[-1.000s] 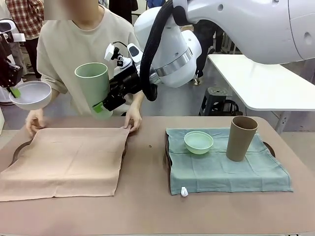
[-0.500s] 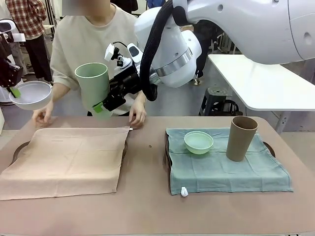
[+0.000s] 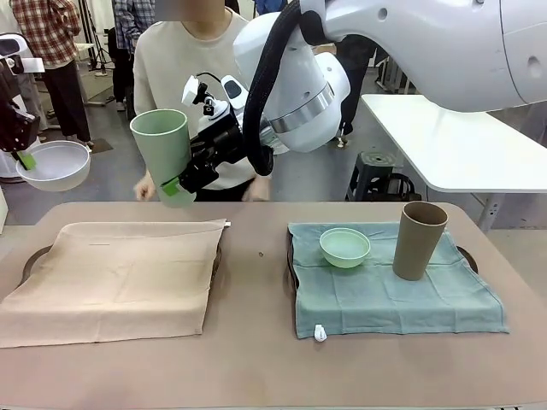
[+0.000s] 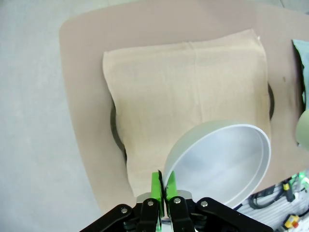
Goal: Set up a tray with a mat and arrange the tableware.
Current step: Place the Picnic Bowl and Reusable plastic cup back onto the Handle tray in front of the human's position.
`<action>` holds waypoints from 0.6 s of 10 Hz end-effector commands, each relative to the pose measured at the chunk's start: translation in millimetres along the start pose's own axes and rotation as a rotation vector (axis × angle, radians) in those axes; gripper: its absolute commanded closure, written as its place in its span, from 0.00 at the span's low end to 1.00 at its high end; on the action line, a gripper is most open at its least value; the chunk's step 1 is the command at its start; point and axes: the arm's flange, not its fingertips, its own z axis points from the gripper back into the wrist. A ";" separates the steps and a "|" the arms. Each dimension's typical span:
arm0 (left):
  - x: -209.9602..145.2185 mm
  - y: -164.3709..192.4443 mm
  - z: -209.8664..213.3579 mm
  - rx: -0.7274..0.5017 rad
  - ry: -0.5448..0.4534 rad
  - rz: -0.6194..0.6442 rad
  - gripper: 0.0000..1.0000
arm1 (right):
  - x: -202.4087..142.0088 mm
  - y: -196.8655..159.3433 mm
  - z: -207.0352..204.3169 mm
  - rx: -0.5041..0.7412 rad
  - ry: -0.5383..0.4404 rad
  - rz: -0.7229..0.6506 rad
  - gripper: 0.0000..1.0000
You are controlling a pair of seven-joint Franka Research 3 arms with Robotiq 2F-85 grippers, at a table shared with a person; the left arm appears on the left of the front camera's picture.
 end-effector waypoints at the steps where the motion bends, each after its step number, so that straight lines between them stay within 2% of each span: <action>1: 0.2 0.3 1.4 0.001 -0.008 -0.004 1.00 | 2.0 -0.7 0.5 0.006 -0.008 0.000 0.50; 4: 0.2 0.3 1.4 0.001 -0.008 -0.004 1.00 | 2.0 -0.7 0.5 0.006 -0.008 0.000 0.50; 5: 0.0 0.0 0.0 0.000 0.000 0.000 0.96 | 0.0 0.0 0.0 0.000 0.000 0.000 0.19; 6: 10.5 6.9 -27.5 0.027 0.081 0.017 0.96 | -20.3 -8.0 -17.2 0.048 -0.036 -0.030 0.19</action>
